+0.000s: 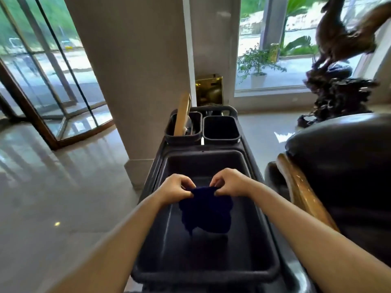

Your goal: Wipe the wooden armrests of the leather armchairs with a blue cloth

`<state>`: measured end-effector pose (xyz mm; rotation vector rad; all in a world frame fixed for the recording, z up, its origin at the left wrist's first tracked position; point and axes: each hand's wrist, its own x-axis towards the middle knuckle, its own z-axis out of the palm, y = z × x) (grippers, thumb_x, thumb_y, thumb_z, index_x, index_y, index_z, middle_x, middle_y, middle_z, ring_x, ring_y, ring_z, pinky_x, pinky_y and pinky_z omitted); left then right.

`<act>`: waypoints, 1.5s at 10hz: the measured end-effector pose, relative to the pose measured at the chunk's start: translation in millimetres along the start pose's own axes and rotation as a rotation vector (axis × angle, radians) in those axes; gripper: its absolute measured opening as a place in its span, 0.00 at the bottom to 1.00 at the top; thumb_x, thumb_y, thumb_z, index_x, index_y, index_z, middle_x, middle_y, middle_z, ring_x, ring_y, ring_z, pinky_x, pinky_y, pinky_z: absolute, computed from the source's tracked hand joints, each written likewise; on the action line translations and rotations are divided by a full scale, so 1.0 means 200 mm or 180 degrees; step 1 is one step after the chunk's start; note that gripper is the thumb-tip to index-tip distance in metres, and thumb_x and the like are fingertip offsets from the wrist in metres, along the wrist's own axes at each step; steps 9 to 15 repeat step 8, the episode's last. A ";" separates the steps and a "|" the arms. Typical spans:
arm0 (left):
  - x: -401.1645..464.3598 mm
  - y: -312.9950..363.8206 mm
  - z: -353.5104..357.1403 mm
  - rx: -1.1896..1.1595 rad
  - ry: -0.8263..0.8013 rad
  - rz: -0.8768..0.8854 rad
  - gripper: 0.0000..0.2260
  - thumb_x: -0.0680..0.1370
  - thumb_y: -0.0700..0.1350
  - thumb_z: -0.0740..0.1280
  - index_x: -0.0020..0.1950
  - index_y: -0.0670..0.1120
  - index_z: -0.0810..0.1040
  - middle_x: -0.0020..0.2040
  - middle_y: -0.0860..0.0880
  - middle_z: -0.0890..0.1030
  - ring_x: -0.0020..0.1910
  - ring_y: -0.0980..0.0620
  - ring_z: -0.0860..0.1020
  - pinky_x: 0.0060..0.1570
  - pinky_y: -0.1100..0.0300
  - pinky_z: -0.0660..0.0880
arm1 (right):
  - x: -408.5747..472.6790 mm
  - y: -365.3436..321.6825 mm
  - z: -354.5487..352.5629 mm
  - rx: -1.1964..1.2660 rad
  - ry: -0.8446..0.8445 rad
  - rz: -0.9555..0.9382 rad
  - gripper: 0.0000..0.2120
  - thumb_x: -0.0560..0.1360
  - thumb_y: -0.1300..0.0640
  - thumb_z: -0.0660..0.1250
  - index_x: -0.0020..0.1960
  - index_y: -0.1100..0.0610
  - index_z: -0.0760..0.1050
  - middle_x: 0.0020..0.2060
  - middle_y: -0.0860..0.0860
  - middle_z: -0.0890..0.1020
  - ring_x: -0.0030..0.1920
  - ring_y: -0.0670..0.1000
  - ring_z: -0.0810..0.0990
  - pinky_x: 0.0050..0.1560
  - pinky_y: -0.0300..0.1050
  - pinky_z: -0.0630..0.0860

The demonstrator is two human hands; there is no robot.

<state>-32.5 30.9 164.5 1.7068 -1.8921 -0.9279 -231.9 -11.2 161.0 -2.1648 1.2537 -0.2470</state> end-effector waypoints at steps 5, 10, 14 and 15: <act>0.10 -0.47 0.54 -0.0165 -0.0727 -0.0667 0.08 0.68 0.36 0.71 0.47 0.41 0.81 0.46 0.41 0.83 0.45 0.49 0.80 0.52 0.53 0.78 | 0.02 0.46 0.60 0.0372 -0.0480 0.0913 0.10 0.66 0.63 0.72 0.47 0.56 0.81 0.39 0.50 0.81 0.41 0.47 0.79 0.42 0.38 0.73; 0.23 -0.49 0.51 -0.0166 -0.0996 -0.0727 0.08 0.69 0.39 0.72 0.45 0.48 0.80 0.45 0.47 0.82 0.45 0.51 0.81 0.44 0.59 0.79 | 0.08 0.48 0.61 0.0488 -0.0406 0.1144 0.11 0.66 0.65 0.71 0.47 0.56 0.80 0.42 0.52 0.83 0.42 0.47 0.79 0.44 0.40 0.77; 0.23 -0.49 0.51 -0.0166 -0.0996 -0.0727 0.08 0.69 0.39 0.72 0.45 0.48 0.80 0.45 0.47 0.82 0.45 0.51 0.81 0.44 0.59 0.79 | 0.08 0.48 0.61 0.0488 -0.0406 0.1144 0.11 0.66 0.65 0.71 0.47 0.56 0.80 0.42 0.52 0.83 0.42 0.47 0.79 0.44 0.40 0.77; 0.23 -0.49 0.51 -0.0166 -0.0996 -0.0727 0.08 0.69 0.39 0.72 0.45 0.48 0.80 0.45 0.47 0.82 0.45 0.51 0.81 0.44 0.59 0.79 | 0.08 0.48 0.61 0.0488 -0.0406 0.1144 0.11 0.66 0.65 0.71 0.47 0.56 0.80 0.42 0.52 0.83 0.42 0.47 0.79 0.44 0.40 0.77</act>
